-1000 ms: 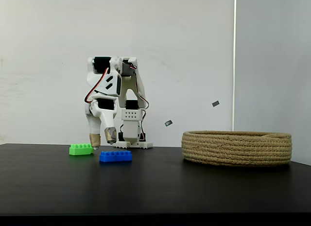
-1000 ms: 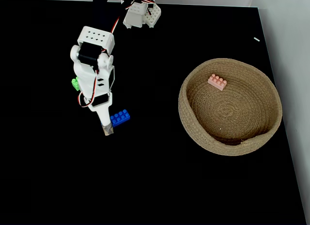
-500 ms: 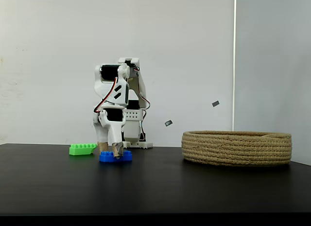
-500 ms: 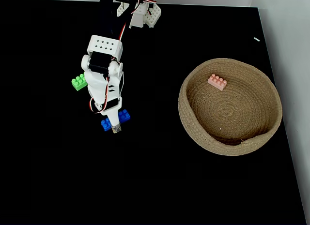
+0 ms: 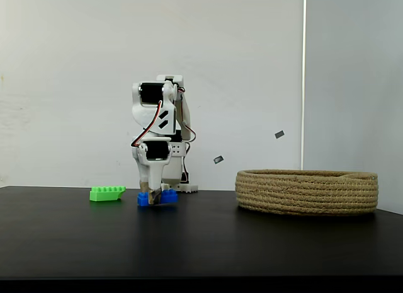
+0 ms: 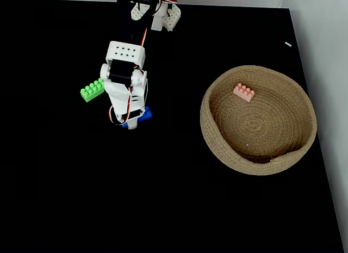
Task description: Place the lego blocks in the tray
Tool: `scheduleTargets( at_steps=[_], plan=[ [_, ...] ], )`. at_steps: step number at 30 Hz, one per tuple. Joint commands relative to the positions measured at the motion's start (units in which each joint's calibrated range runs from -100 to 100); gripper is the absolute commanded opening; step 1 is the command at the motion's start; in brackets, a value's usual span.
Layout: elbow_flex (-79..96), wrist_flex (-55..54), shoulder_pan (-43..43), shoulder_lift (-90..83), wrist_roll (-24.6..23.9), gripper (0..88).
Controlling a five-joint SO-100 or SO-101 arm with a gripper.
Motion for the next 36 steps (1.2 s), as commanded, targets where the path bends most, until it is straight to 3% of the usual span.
scheduleTargets(
  at_steps=[1, 5, 13, 19, 25, 29, 32, 36],
  plan=[
    [-3.4, 6.0, -3.1, -12.6, -12.9, 0.1],
    [-2.0, 7.1, -6.3, -17.2, -29.5, 0.1],
    [4.2, -2.3, -18.0, -34.1, -40.8, 0.0],
    [16.7, -14.7, -30.7, -42.3, -44.0, 0.0],
    [19.4, -15.1, -41.2, -42.2, -42.4, 0.7],
    [19.4, -13.7, -44.2, -39.4, -43.2, 14.5],
    [20.5, -11.8, -44.9, -38.9, -43.8, 31.4],
    [22.8, -11.5, -43.2, -40.1, -43.5, 36.8]
  ],
)
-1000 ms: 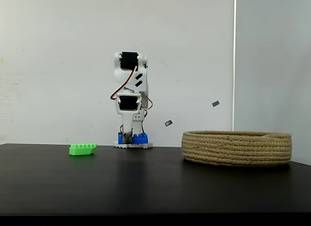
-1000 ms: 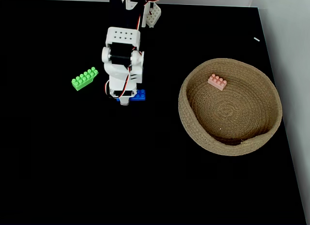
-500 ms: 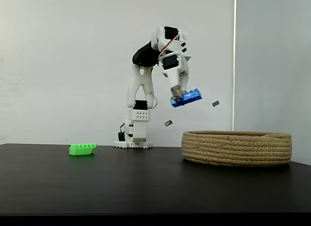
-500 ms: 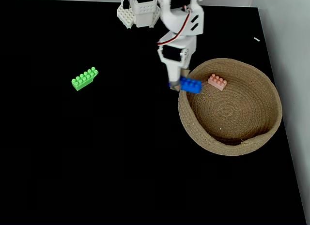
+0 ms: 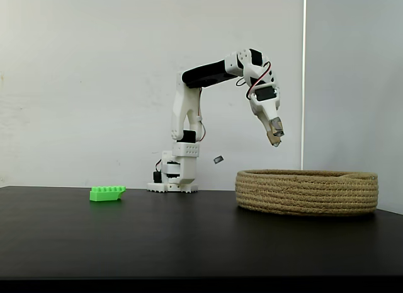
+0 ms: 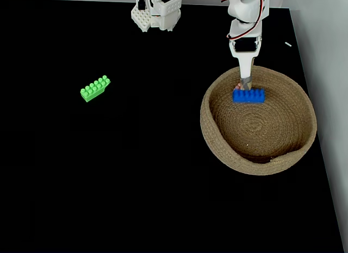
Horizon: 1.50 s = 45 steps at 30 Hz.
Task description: Place the lego blocks in the tray
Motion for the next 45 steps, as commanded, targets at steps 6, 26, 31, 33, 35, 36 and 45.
scheduleTargets(
  at_steps=[6, 26, 31, 33, 35, 36, 45],
  plan=[
    [3.3, 6.2, 10.3, -5.7, 7.4, 38.3],
    [24.7, 0.0, 58.3, -19.5, 48.4, 41.9],
    [24.5, 0.7, 66.6, -14.5, 55.8, 42.3],
    [24.2, 1.1, 68.2, -12.1, 57.0, 42.4],
    [23.9, 1.1, 69.1, -9.9, 58.0, 42.4],
    [23.6, 1.1, 69.5, -8.7, 58.8, 42.1],
    [21.7, 2.1, 69.9, 0.0, 66.2, 40.4]
  ],
)
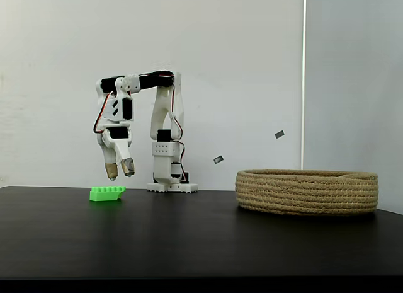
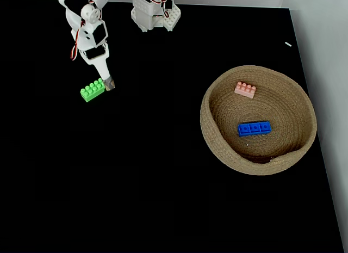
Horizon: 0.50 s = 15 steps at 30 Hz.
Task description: Place the lego blocks in the tray
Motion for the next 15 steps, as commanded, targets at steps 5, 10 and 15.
scheduleTargets(
  at_steps=[5, 10, 15],
  plan=[
    [-5.9, 1.2, 1.7, 3.5, 5.3, 40.3],
    [-10.9, 1.2, 2.0, 7.9, 5.1, 39.5],
    [-15.0, 0.8, 3.0, 12.3, 5.7, 38.6]
  ],
)
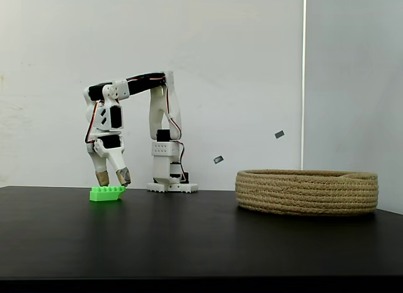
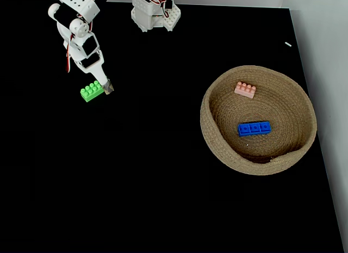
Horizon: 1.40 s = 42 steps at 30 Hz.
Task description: Place the lego blocks in the tray
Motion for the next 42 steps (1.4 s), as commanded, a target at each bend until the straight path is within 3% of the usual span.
scheduleTargets(
  at_steps=[1, 8, 18, 24, 27, 32, 36, 42],
  plan=[
    [-5.7, -0.1, 0.8, 1.0, 0.2, 37.8],
    [-3.0, -0.7, 2.2, 1.9, 2.8, 32.5],
    [-4.1, -5.4, 1.3, 5.4, 1.8, 23.1],
    [-2.6, -7.0, 0.1, 4.8, 0.8, 0.8],
    [-2.6, -7.0, -0.9, 3.6, -1.7, 0.2],
    [1.9, -7.0, -3.6, -0.6, -7.3, 0.1],
    [3.8, -3.5, -9.5, -5.7, -17.2, 0.1],
    [-10.5, 24.5, -25.0, -12.0, -34.0, 0.1]
  ],
)
